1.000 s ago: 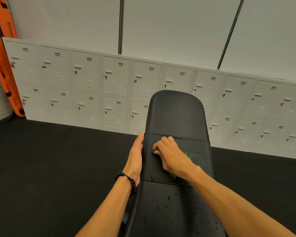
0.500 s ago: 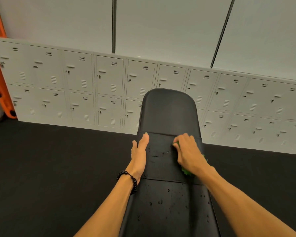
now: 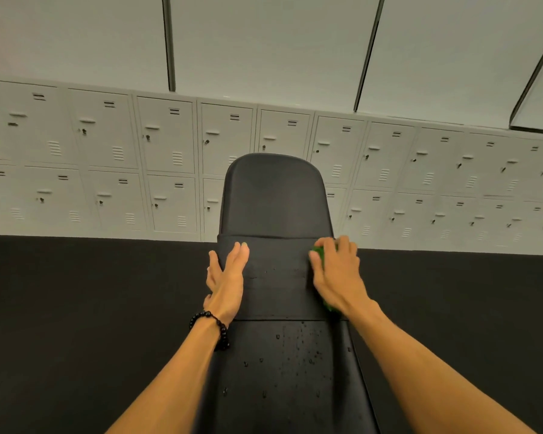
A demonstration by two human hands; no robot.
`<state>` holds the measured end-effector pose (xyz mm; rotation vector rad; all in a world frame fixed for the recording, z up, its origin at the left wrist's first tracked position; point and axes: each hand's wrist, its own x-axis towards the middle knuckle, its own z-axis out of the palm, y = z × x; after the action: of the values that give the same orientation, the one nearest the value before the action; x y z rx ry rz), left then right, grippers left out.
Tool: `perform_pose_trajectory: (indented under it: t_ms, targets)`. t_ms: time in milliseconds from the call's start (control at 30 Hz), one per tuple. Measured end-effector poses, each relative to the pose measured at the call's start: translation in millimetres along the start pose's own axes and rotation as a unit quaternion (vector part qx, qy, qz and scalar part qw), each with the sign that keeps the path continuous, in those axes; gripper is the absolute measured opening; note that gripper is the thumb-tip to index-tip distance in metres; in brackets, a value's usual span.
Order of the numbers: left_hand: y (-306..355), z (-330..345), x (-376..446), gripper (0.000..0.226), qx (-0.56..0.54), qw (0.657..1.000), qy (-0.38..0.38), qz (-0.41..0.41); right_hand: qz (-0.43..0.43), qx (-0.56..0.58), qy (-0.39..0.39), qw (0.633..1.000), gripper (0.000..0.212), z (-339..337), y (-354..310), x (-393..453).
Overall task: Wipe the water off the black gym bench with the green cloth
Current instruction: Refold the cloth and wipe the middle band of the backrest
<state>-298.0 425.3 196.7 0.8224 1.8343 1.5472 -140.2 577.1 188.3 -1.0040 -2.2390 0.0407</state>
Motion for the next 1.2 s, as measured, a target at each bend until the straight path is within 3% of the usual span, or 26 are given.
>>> perform_pose_trajectory:
  t_ms: [133,267,333,500,667,833,900,1033,1100,1200]
  targets:
    - [-1,-1,1,0.064,-0.006,1.000,0.000,0.001,-0.151,-0.011,-0.062,0.987,0.026,-4,1,-38]
    - [-1,2,-1,0.071,-0.010,1.000,0.008,-0.007,0.025,0.040,0.019,0.999,0.021,-4,22,-24]
    - [1,5,-1,0.076,0.006,1.000,0.015,-0.021,0.054,0.063,0.015,0.996,0.023,-2,12,-16]
    - [1,11,1,0.065,0.163,0.987,-0.002,-0.008,-0.190,0.030,-0.074,0.978,0.019,-4,16,-47]
    - [-1,10,5,0.061,0.179,0.984,-0.004,-0.013,-0.004,0.107,0.009,0.994,0.013,0,18,-20]
    - [-1,11,6,0.059,0.182,0.983,-0.006,-0.014,-0.203,0.043,-0.046,0.977,0.017,3,1,-53]
    - [-1,10,5,0.059,0.186,0.982,-0.008,-0.013,-0.171,0.042,-0.037,0.984,0.016,-2,14,-53]
    - [1,10,5,0.060,0.189,0.982,-0.009,-0.012,-0.024,0.043,-0.021,0.999,0.018,-5,15,-18]
    - [1,10,5,0.060,0.188,0.982,-0.008,-0.012,-0.018,0.012,-0.029,0.999,0.023,-4,2,-8]
    - [0,9,5,0.059,0.173,0.985,-0.013,-0.011,-0.075,-0.045,-0.052,0.995,0.028,-2,-8,-17]
